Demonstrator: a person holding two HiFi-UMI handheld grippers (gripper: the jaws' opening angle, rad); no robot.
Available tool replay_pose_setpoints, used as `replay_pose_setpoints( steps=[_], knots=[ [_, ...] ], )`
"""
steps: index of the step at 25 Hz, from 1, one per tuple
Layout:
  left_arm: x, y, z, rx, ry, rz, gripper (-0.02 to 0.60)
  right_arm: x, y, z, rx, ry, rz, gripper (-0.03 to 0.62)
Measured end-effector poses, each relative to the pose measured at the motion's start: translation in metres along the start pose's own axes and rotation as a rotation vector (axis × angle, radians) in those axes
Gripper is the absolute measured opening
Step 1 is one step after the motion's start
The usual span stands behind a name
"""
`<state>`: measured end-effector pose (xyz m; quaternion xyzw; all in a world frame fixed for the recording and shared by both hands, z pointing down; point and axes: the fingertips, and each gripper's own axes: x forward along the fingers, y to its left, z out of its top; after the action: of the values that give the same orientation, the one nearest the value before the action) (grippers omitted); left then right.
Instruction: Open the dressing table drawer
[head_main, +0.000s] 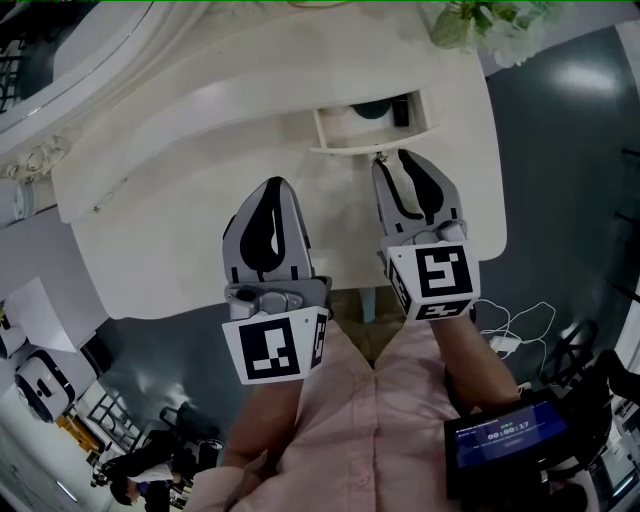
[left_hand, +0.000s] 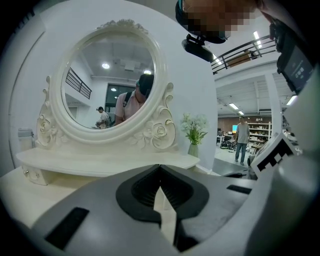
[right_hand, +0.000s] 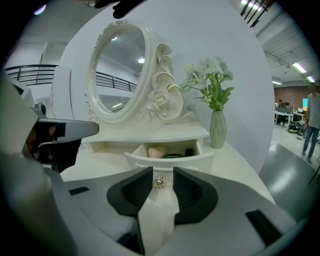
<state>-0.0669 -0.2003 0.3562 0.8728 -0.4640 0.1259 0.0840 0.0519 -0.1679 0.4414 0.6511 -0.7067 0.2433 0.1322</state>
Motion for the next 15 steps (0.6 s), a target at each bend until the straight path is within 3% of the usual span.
replay_pose_setpoints(
  steps=[5, 15],
  knots=[
    [-0.017, -0.027, 0.045, 0.0, -0.058, 0.0, 0.021, -0.057, -0.012, 0.039, -0.006, -0.071, -0.007, 0.118],
    [-0.036, -0.042, 0.15, 0.055, -0.26, -0.032, 0.021, -0.126, 0.024, 0.178, -0.08, -0.402, 0.059, 0.114]
  ],
)
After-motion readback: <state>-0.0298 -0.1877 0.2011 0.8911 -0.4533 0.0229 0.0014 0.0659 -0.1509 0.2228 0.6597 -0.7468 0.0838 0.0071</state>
